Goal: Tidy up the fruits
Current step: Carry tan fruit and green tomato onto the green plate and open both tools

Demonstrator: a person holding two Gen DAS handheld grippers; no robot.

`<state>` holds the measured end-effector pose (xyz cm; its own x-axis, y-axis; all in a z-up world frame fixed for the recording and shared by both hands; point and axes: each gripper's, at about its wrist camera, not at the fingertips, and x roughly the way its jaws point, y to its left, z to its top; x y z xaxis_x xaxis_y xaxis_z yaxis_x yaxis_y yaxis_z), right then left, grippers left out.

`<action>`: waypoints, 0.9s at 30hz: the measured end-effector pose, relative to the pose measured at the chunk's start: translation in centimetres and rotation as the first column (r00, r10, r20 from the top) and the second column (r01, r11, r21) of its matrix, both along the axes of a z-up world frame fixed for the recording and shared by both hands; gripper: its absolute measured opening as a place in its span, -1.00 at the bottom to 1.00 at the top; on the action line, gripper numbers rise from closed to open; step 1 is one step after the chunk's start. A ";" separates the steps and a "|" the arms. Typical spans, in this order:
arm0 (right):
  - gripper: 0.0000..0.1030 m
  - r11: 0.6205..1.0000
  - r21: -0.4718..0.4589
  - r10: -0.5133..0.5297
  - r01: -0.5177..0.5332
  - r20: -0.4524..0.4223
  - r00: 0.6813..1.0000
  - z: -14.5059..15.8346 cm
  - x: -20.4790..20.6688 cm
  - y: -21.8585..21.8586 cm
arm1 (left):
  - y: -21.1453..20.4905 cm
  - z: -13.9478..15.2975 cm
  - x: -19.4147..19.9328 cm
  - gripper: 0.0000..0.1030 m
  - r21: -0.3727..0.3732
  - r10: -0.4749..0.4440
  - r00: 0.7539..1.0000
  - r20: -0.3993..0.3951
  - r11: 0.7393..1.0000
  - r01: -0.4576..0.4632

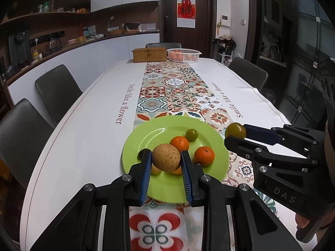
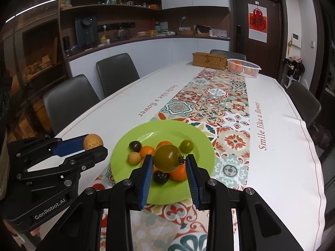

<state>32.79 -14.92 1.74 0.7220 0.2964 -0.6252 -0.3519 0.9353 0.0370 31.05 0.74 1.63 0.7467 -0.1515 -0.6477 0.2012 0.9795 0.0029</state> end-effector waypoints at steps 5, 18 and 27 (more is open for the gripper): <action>-0.36 1.000 -0.013 -0.006 0.006 -0.017 1.000 -0.7 2.1 0.2 | 0.1 -0.8 2.2 -0.46 -0.006 -0.003 1.000 -0.015 1.000 0.003; -0.36 0.999 -0.017 -0.034 0.032 -0.104 0.994 -3.4 6.7 0.5 | 0.6 -3.8 8.1 -0.46 -0.058 0.011 0.994 -0.113 0.998 -0.018; -0.36 0.999 -0.033 -0.041 0.037 -0.140 0.989 -5.0 7.9 0.7 | 0.4 -5.3 9.7 -0.46 -0.038 0.014 0.990 -0.140 0.999 -0.019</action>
